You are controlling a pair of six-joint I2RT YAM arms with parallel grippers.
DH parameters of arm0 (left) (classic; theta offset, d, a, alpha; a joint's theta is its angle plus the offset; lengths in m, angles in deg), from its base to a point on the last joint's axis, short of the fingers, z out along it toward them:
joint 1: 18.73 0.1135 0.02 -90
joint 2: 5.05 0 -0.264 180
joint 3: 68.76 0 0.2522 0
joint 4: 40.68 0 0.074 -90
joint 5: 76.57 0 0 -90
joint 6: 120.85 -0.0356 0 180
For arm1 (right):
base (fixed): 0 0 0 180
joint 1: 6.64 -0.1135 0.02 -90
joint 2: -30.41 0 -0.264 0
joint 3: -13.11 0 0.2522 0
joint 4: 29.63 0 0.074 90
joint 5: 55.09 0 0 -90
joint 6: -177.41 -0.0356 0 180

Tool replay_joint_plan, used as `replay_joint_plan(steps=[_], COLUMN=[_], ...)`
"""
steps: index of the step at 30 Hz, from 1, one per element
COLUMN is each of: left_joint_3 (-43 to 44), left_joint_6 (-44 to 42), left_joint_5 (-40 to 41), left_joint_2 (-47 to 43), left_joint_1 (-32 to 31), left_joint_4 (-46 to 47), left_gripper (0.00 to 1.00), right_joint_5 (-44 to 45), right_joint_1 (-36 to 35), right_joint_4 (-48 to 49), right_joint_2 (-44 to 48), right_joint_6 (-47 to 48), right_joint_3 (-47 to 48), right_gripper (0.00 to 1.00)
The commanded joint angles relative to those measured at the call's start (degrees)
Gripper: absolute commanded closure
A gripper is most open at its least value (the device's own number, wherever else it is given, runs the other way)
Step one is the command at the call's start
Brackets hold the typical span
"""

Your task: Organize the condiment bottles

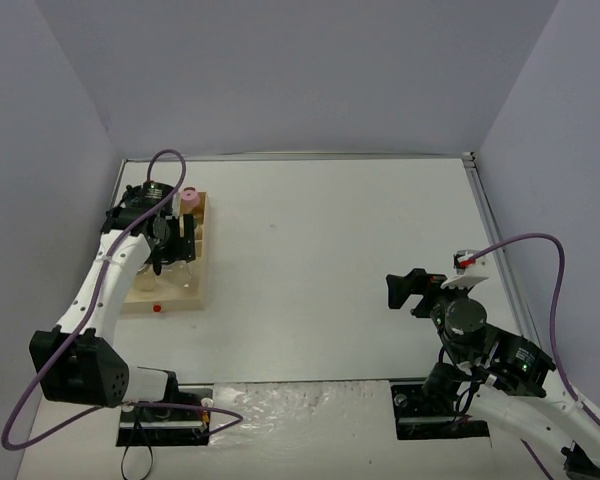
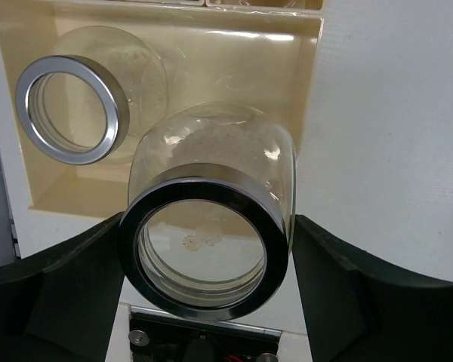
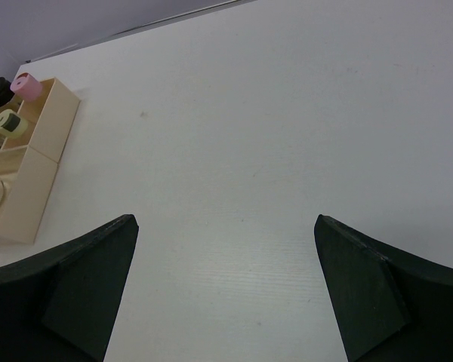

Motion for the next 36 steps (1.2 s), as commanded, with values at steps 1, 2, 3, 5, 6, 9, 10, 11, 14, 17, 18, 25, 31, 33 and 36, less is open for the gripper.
replay_joint_plan(steps=[1, 2, 3, 5, 6, 9, 10, 11, 14, 17, 18, 25, 31, 33, 36], left_joint_3=[-0.6, -1.2, -1.7, -3.2, -4.3, -6.1, -6.6, -7.1, -7.9, -8.8, -9.0, -10.0, -10.0, -9.9, -9.6], left_joint_6=[-1.8, -1.9, -2.0, -2.1, -2.2, -2.7, -3.0, -3.4, -4.4, -5.4, -5.8, -6.7, -7.1, -7.1, -7.0], left_joint_5=[-0.4, -0.3, -0.2, -0.2, 0.2, 1.1, 1.0, 0.9, 1.2, 1.3, 0.9, 0.6, 0.0, -0.3, -0.4], left_joint_2=[1.1, 1.5, 1.7, 2.1, 2.3, 3.1, 3.5, 3.8, 3.9, 4.2, 4.3, 5.9, 6.7, 5.9, 4.9], left_joint_1=[0.3, 0.3, 0.3, 0.4, 0.4, 0.4, 0.5, 0.6, 0.6, 0.6, 0.6, 0.6, 0.7, 0.7, 0.7], left_joint_4=[6.3, 7.2, 8.2, 9.4, 10.8, 13.7, 14.6, 15.5, 16.8, 18.2, 18.6, 19.5, 19.7, 19.8, 19.9], left_gripper=[1.0, 1.0, 1.0, 1.0, 1.0, 1.0, 1.0, 1.0, 0.96, 0.9, 0.87, 0.7, 0.48, 0.38, 0.29], right_joint_5=[1.0, 1.0, 1.0, 1.1, 1.2, 1.1, 1.1, 1.0, 1.0, 1.0, 1.0, 0.8, 0.8, 0.6, 0.6], right_joint_1=[-0.3, -0.3, -0.3, -0.3, -0.3, -0.3, -0.3, -0.3, -0.4, -0.4, -0.4, -0.4, -0.3, -0.4, -0.4], right_joint_4=[2.8, 2.8, 2.8, 2.8, 2.8, 2.8, 2.8, 2.8, 2.8, 2.9, 2.9, 3.0, 3.0, 3.1, 3.0], right_joint_2=[-0.3, -0.3, -0.2, -0.2, -0.3, -0.3, -0.3, -0.2, -0.3, -0.4, -0.5, -0.7, -0.8, -0.8, -0.7], right_joint_6=[-0.2, -0.2, -0.3, -0.3, -0.4, -0.3, -0.3, -0.3, -0.3, -0.3, -0.3, -0.4, -0.3, -0.3, -0.2], right_joint_3=[-0.1, -0.1, -0.2, -0.2, -0.2, -0.3, -0.2, -0.2, -0.2, -0.3, -0.3, -0.3, -0.4, -0.4, -0.4], right_gripper=[0.0, 0.0, 0.0, 0.0, 0.0, 0.0, 0.0, 0.0, 0.0, 0.0, 0.0, 0.0, 0.0, 0.0, 0.0])
